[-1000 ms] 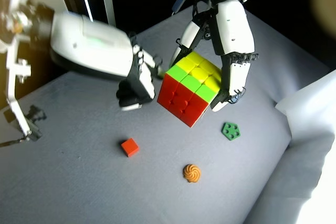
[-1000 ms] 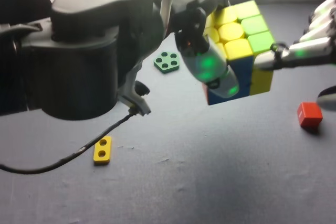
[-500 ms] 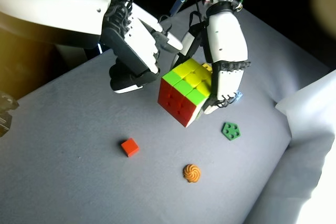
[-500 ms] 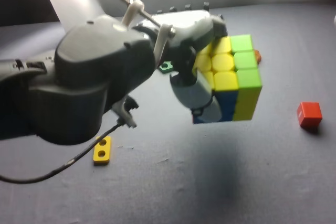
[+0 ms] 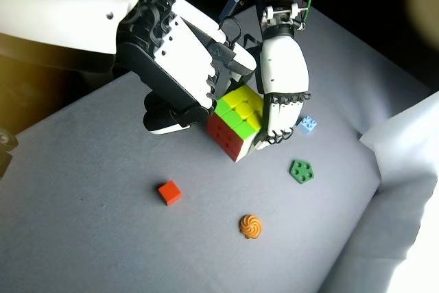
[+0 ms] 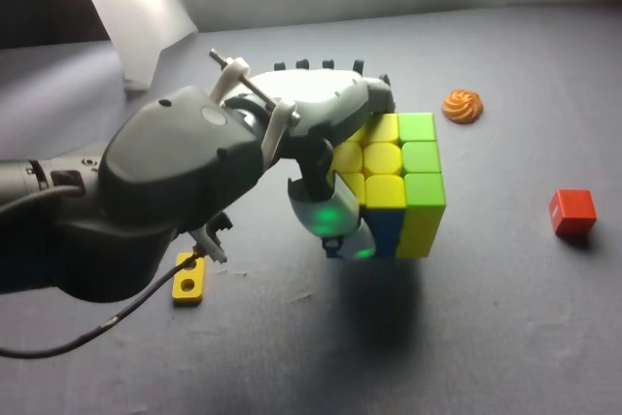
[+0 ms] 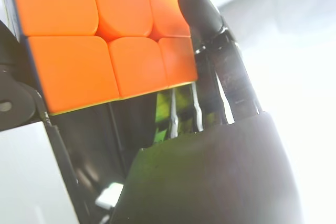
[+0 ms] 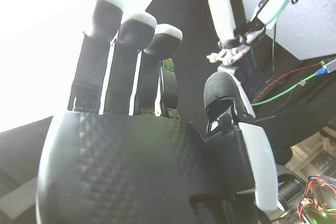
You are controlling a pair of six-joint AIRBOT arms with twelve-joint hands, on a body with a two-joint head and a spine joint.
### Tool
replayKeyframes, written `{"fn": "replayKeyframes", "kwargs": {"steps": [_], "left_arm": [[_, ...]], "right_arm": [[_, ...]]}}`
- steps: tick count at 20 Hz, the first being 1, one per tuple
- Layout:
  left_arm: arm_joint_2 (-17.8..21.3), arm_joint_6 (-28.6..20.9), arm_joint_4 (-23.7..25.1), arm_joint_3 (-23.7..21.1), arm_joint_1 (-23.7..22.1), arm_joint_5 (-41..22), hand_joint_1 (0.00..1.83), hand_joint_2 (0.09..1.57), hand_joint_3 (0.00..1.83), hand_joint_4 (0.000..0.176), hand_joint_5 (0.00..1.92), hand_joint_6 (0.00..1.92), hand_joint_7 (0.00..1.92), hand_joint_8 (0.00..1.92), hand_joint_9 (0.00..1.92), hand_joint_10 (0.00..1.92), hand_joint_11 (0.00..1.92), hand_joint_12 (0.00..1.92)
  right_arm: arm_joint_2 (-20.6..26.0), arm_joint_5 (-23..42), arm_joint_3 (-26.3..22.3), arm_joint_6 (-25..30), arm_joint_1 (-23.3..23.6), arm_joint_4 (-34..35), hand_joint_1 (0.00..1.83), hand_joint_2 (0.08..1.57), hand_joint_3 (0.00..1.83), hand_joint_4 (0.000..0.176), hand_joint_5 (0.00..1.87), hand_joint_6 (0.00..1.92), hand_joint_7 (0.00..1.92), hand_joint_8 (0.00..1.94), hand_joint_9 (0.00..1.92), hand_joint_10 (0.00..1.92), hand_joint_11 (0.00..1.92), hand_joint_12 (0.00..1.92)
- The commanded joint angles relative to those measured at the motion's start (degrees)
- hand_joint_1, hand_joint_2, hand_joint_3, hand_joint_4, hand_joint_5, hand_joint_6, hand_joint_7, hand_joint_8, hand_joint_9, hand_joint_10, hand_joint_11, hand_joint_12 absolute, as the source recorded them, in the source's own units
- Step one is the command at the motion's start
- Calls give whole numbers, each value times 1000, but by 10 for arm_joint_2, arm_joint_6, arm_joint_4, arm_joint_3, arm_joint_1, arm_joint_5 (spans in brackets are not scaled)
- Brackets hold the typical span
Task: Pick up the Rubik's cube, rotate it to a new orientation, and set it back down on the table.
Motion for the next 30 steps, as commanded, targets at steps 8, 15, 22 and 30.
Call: {"fn": "replayKeyframes", "kwargs": {"steps": [8,15,22,30], "left_arm": [[-5,-15,45,5,14,-9,1364,1144,0,0,920,1033,927,1048,792,1392,527,1485],[-5,-18,45,5,14,-9,1130,1152,0,0,647,779,710,906,585,1076,331,1504],[-5,-20,45,4,14,-9,407,778,0,0,186,0,195,3,164,6,0,521],[-3,-20,53,4,5,-4,274,708,0,0,99,6,112,2,99,0,0,367]], "right_arm": [[2,14,-1,-5,8,27,0,1541,0,0,354,11,725,1919,796,1921,738,1921],[2,14,-1,-7,8,27,0,1546,1,0,349,6,718,1934,780,1921,715,1921],[2,14,-1,-8,8,27,0,1557,2,0,331,0,742,1923,807,1921,725,1921],[2,14,-1,-10,7,27,0,1567,6,0,337,1,767,1907,832,1921,730,1921]]}}
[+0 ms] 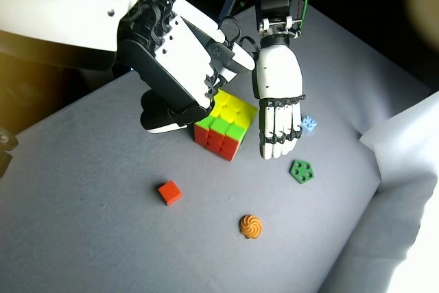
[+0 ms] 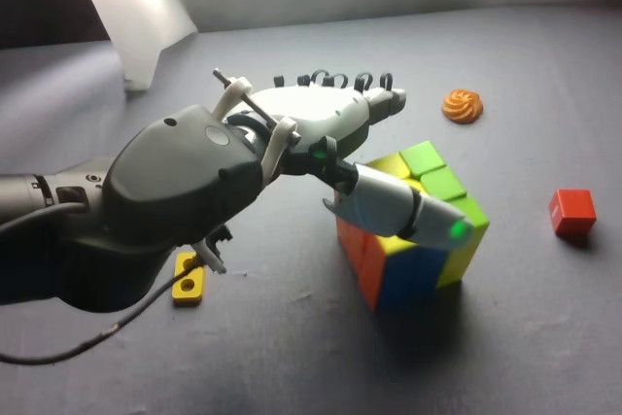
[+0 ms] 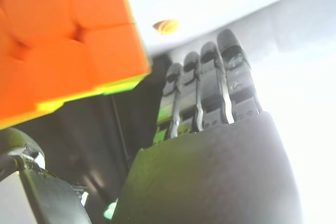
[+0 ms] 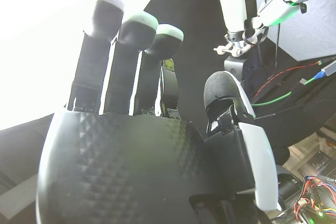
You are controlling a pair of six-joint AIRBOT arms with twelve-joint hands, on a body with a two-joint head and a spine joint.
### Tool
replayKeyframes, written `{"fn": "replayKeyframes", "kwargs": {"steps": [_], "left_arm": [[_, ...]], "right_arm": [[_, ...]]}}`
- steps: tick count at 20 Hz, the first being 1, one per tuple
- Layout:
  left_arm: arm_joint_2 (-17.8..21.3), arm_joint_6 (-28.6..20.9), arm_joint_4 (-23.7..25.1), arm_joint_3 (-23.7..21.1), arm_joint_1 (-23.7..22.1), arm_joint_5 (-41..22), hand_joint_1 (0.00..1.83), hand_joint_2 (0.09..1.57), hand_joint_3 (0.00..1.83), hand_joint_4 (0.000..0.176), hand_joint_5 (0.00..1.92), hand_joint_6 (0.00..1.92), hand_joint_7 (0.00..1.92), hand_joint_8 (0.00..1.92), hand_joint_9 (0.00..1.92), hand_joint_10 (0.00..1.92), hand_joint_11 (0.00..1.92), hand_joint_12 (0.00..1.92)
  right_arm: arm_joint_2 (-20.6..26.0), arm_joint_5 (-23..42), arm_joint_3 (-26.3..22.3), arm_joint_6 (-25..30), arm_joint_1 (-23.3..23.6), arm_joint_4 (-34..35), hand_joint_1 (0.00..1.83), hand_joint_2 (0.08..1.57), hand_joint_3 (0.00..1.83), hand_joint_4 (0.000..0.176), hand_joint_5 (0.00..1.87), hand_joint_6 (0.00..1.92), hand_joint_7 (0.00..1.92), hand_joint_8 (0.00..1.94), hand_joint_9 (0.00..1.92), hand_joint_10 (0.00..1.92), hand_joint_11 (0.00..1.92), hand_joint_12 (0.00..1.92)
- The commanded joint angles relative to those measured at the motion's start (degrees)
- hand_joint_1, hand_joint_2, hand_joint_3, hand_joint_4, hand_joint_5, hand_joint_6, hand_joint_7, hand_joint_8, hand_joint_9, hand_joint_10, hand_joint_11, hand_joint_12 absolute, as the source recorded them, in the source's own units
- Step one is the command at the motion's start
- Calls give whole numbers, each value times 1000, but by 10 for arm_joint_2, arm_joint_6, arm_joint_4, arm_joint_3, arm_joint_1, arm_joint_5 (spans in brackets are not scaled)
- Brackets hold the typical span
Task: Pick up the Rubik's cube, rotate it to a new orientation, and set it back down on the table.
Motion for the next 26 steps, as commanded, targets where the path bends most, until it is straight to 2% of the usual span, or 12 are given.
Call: {"fn": "replayKeyframes", "kwargs": {"steps": [1,3,5,9,12,13,17,20,21,22,26], "left_arm": [[3,-3,29,1,-14,-7,274,708,0,0,99,6,112,2,99,0,0,367],[9,-3,43,4,-27,18,281,699,0,0,85,0,93,0,90,0,0,318],[20,-2,50,3,-39,37,249,721,7,0,62,1,79,0,79,0,0,314],[46,12,50,-3,-63,61,248,730,9,0,109,12,126,12,109,8,0,352],[75,27,38,-17,-78,68,280,732,4,0,137,12,134,6,110,5,0,348],[90,51,18,-22,-85,77,266,735,5,0,141,12,137,7,112,5,0,349],[123,93,-13,-36,-108,96,290,732,1,0,121,0,121,0,108,0,0,343],[135,109,-26,-46,-118,101,283,733,0,0,134,6,142,6,126,5,0,406],[138,115,-31,-50,-122,101,280,751,5,0,90,4,97,4,85,4,0,296],[140,115,-31,-54,-125,101,262,760,6,0,106,10,113,9,96,8,0,313],[144,117,-33,-60,-129,102,289,753,1,0,86,0,107,0,94,1,0,322]], "right_arm": [[2,12,-1,-3,7,27,0,1567,6,0,337,1,767,1907,832,1921,730,1921],[2,12,-1,-3,7,27,0,1570,4,0,336,0,737,1932,825,1921,747,1921],[2,12,-1,-4,5,27,0,1566,1,0,351,3,783,1936,858,1921,777,1921],[2,11,-1,-2,-1,28,0,1552,0,0,357,2,726,1911,826,1921,756,1921],[2,12,-1,15,1,28,0,1554,0,0,354,4,755,1919,835,1921,764,1921],[2,12,-1,19,3,28,0,1553,0,0,371,8,756,1913,838,1921,767,1921],[2,12,-2,24,2,28,0,1553,0,0,346,1,731,1912,825,1921,763,1921],[1,12,-2,24,2,17,0,1549,0,0,367,4,747,1928,831,1921,769,1921],[1,12,-2,24,2,13,0,1541,0,0,362,2,745,1916,822,1921,750,1921],[1,12,-2,28,2,12,0,1541,0,0,354,2,730,1917,804,1921,739,1921],[1,12,-2,71,2,12,0,1545,0,0,347,0,731,1925,813,1921,735,1921]]}}
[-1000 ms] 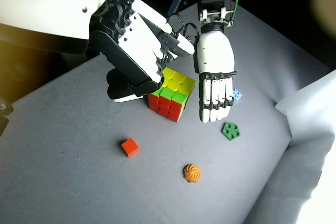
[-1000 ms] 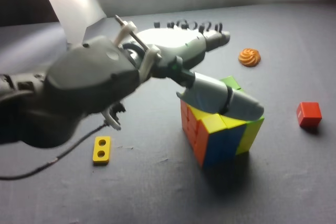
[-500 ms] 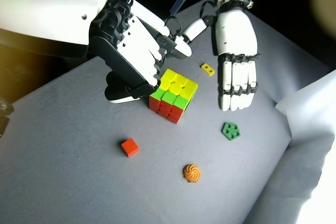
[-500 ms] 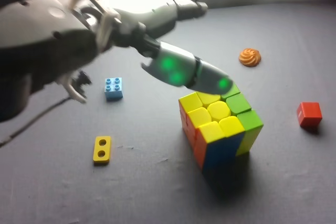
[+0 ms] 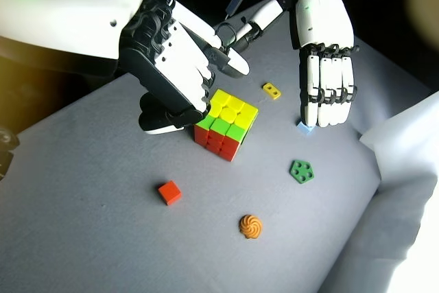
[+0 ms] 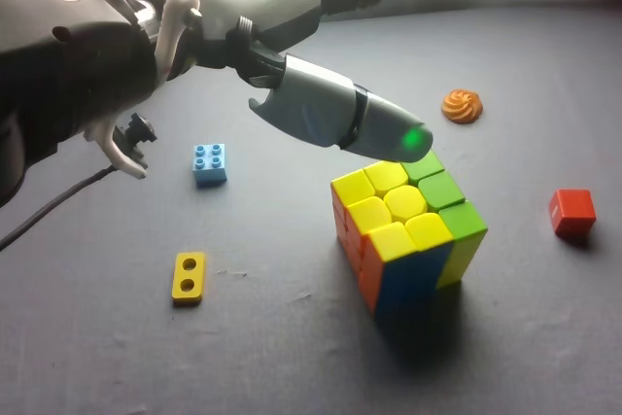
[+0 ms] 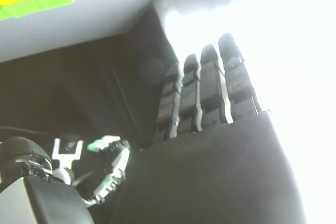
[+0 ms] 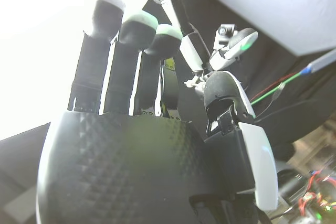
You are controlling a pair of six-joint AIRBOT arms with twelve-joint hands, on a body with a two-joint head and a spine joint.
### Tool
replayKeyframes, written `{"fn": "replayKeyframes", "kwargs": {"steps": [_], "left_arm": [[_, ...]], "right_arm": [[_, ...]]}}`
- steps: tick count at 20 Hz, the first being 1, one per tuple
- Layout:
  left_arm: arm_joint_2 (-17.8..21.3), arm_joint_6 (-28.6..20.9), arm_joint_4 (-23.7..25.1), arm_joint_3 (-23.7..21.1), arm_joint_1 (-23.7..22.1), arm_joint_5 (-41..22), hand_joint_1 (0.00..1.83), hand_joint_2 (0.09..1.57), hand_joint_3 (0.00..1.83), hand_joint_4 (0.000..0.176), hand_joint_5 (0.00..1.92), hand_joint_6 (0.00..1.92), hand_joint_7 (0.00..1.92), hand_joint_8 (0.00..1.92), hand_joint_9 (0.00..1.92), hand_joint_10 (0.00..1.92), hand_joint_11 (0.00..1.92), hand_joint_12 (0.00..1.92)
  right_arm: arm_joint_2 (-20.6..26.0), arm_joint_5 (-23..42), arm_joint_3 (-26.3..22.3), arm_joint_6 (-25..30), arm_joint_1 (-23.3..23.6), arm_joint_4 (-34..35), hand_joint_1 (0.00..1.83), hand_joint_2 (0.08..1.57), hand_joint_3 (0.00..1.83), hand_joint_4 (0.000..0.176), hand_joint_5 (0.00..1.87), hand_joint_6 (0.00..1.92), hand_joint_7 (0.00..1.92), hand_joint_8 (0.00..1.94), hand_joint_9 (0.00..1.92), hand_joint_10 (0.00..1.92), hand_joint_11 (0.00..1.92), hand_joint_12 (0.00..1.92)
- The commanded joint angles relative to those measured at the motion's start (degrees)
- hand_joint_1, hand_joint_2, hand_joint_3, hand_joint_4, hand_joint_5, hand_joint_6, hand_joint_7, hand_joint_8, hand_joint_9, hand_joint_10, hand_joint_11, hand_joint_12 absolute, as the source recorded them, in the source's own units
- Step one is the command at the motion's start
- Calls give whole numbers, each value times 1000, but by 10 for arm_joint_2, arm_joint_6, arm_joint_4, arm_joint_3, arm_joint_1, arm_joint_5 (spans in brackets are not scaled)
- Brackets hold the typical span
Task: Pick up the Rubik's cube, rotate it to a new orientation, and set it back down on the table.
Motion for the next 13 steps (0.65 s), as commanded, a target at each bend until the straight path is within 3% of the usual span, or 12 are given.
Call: {"fn": "replayKeyframes", "kwargs": {"steps": [1,9,13], "left_arm": [[4,-2,14,-4,-9,-13,222,772,6,0,97,3,121,4,104,4,0,347],[8,-2,7,-14,-12,-9,288,768,5,0,21,0,45,0,54,0,0,212],[8,-2,6,-12,-13,-9,224,800,9,0,43,2,86,8,76,5,0,327]], "right_arm": [[0,10,-1,3,8,25,0,1550,1,0,351,2,739,1904,831,1921,747,1921],[0,10,-17,-1,7,25,0,1533,0,0,350,3,757,1900,849,1921,774,1921],[0,10,-29,-10,7,25,0,1534,0,0,329,2,754,1919,843,1921,764,1921]]}}
